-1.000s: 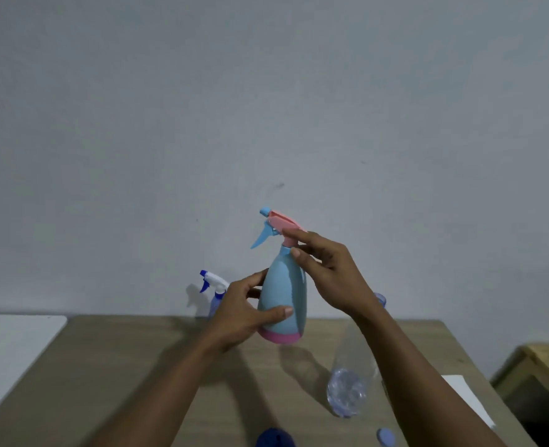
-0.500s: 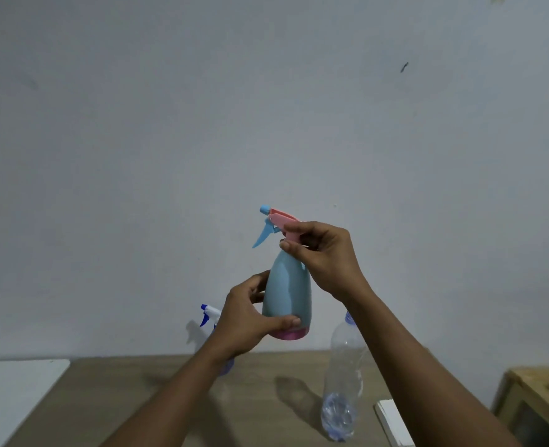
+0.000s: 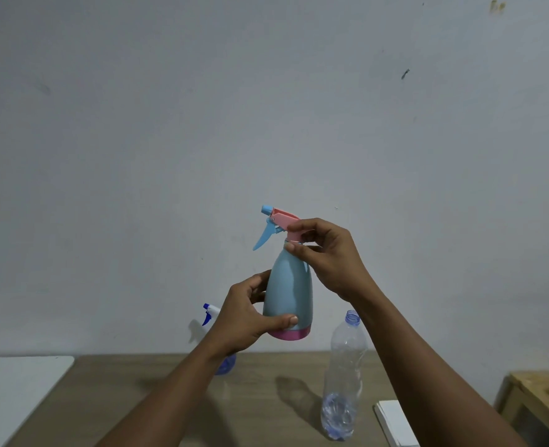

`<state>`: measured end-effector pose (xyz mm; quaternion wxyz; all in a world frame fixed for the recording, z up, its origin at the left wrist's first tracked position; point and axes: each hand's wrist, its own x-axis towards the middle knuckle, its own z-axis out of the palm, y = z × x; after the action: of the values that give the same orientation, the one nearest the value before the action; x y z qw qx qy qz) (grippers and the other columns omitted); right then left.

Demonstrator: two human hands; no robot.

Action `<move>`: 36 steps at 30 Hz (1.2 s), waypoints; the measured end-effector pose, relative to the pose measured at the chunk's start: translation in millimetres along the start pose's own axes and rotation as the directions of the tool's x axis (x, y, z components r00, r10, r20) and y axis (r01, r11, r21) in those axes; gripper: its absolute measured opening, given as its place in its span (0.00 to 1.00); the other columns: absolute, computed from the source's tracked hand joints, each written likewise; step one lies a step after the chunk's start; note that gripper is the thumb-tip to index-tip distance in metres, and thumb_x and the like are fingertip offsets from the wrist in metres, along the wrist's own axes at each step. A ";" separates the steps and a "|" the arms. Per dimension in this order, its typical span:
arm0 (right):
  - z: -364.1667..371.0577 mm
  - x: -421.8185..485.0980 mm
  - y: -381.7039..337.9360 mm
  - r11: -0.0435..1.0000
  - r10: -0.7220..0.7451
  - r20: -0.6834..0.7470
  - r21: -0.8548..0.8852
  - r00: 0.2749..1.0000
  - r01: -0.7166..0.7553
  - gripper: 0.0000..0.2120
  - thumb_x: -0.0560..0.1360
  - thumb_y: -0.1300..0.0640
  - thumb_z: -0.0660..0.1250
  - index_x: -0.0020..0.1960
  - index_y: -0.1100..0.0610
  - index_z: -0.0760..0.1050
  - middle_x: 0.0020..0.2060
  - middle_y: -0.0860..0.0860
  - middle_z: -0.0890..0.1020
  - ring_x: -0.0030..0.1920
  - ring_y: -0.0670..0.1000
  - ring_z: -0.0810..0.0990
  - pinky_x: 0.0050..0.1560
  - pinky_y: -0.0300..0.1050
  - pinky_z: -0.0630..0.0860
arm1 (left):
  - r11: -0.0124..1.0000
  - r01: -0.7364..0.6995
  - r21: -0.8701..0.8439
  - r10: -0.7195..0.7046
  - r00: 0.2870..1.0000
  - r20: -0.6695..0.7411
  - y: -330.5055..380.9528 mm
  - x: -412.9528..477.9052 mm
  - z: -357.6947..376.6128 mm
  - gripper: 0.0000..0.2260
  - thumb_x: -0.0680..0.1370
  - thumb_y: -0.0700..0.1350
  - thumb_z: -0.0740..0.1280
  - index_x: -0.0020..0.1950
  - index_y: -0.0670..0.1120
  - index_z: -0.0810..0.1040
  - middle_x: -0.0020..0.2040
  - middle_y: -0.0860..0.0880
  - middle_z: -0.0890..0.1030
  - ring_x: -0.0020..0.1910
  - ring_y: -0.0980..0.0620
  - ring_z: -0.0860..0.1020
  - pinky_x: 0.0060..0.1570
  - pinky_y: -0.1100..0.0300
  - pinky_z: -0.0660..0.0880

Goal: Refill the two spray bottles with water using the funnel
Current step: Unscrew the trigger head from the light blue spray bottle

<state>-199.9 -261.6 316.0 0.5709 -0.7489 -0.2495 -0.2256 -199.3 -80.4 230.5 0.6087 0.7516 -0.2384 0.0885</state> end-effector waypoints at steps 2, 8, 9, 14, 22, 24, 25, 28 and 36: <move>-2.5 -0.9 1.1 0.998 0.009 0.034 0.060 0.999 -0.011 0.13 0.75 0.63 0.73 0.58 0.52 0.82 0.53 0.50 0.85 0.52 0.51 0.84 0.57 0.49 0.82 | 1.000 0.003 -0.001 -0.003 1.000 0.004 0.0 -2.1 -1.1 0.33 0.64 0.48 0.83 0.66 0.59 0.74 0.59 0.62 0.80 0.58 0.60 0.79 0.48 0.66 0.80; -3.0 -0.3 0.8 1.000 0.018 0.024 0.014 1.000 -0.018 0.14 0.73 0.58 0.76 0.58 0.48 0.81 0.54 0.46 0.84 0.54 0.51 0.83 0.56 0.56 0.81 | 1.000 0.023 0.002 -0.023 1.000 0.013 3.7 -2.9 -2.1 0.34 0.64 0.48 0.82 0.67 0.57 0.73 0.60 0.59 0.80 0.59 0.55 0.79 0.47 0.66 0.80; -1.3 0.0 0.1 1.000 0.013 0.007 0.010 1.000 -0.014 0.14 0.73 0.58 0.77 0.57 0.48 0.81 0.53 0.46 0.84 0.52 0.51 0.82 0.54 0.55 0.81 | 1.000 0.023 0.001 -0.023 1.000 0.011 4.5 -2.5 -1.8 0.35 0.64 0.49 0.82 0.68 0.56 0.73 0.61 0.59 0.80 0.59 0.55 0.79 0.47 0.67 0.80; -1.9 -0.8 -0.5 0.995 0.006 0.035 0.102 0.999 -0.009 0.14 0.75 0.64 0.74 0.57 0.50 0.81 0.55 0.50 0.84 0.53 0.55 0.83 0.58 0.57 0.81 | 1.000 0.013 0.011 -0.013 1.000 -0.002 6.6 -1.8 -2.1 0.39 0.62 0.52 0.82 0.70 0.53 0.73 0.61 0.57 0.79 0.59 0.54 0.79 0.47 0.67 0.80; -0.6 -0.8 -3.6 0.992 -0.008 0.032 0.127 0.999 0.004 0.14 0.75 0.65 0.73 0.56 0.50 0.80 0.52 0.47 0.84 0.49 0.51 0.82 0.55 0.51 0.82 | 1.000 0.018 0.016 -0.018 1.000 -0.007 5.3 -0.9 -3.5 0.40 0.60 0.52 0.84 0.70 0.53 0.73 0.62 0.57 0.79 0.59 0.53 0.79 0.49 0.64 0.81; -3.5 -1.2 -4.0 0.990 -0.010 0.057 0.139 0.998 0.002 0.15 0.76 0.68 0.71 0.58 0.52 0.80 0.53 0.48 0.84 0.51 0.51 0.83 0.57 0.50 0.81 | 1.000 0.021 0.021 -0.021 1.000 -0.006 4.8 -0.9 -4.7 0.40 0.61 0.51 0.84 0.70 0.53 0.73 0.62 0.57 0.79 0.59 0.54 0.79 0.49 0.64 0.81; -4.0 -1.1 -3.6 0.992 -0.013 0.058 0.125 0.998 0.005 0.16 0.76 0.67 0.71 0.59 0.52 0.79 0.54 0.49 0.83 0.52 0.52 0.83 0.58 0.50 0.80 | 0.999 0.022 0.024 -0.021 1.000 -0.007 5.1 -0.8 -5.2 0.40 0.61 0.52 0.83 0.70 0.53 0.73 0.62 0.57 0.79 0.59 0.54 0.79 0.49 0.64 0.81; -0.7 0.1 -2.6 0.998 -0.019 0.030 0.055 0.999 0.018 0.15 0.74 0.61 0.75 0.58 0.48 0.79 0.55 0.49 0.82 0.53 0.54 0.82 0.57 0.54 0.81 | 0.999 0.018 0.027 -0.018 1.000 -0.001 6.5 0.9 -4.2 0.40 0.61 0.53 0.83 0.71 0.53 0.72 0.62 0.58 0.79 0.59 0.54 0.79 0.50 0.64 0.81; 1.9 2.0 4.1 1.000 -0.019 0.020 0.024 1.000 0.018 0.17 0.75 0.62 0.73 0.61 0.48 0.78 0.54 0.44 0.82 0.55 0.53 0.83 0.61 0.57 0.79 | 0.999 0.027 0.016 -0.027 1.000 0.000 3.5 1.8 -4.3 0.41 0.60 0.55 0.82 0.70 0.53 0.72 0.62 0.58 0.79 0.59 0.54 0.79 0.48 0.65 0.81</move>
<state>-195.8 -260.5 313.7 0.5752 -0.7419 -0.2648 -0.2204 -198.6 -77.2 235.3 0.6037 0.7597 -0.2273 0.0823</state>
